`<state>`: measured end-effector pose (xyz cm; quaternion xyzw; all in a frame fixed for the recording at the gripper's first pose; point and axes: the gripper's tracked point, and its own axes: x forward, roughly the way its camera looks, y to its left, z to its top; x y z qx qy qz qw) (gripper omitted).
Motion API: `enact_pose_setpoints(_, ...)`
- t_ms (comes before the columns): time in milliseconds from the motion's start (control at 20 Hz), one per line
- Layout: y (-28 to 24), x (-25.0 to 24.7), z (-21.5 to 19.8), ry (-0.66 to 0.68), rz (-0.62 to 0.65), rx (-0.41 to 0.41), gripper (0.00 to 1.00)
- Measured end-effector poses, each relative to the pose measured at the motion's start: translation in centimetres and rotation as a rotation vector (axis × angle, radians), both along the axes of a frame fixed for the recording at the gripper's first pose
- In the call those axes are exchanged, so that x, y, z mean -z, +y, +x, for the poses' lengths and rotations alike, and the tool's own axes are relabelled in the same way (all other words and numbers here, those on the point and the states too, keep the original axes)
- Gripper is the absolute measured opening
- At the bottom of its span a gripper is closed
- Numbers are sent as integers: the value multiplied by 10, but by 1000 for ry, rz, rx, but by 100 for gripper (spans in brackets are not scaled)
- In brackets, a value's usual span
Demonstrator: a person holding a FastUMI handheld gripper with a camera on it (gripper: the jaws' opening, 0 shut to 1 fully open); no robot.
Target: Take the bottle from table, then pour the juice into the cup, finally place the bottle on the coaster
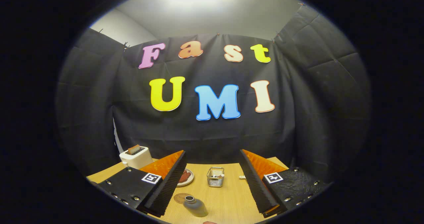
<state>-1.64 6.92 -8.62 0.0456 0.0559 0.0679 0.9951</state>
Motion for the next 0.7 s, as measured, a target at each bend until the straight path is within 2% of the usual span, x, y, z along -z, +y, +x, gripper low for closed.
enact_pose_setpoints(300,33,51,-17,20,-44,-76,97)
enact_pose_setpoints(700,42,115,-11,48,-33,-41,97)
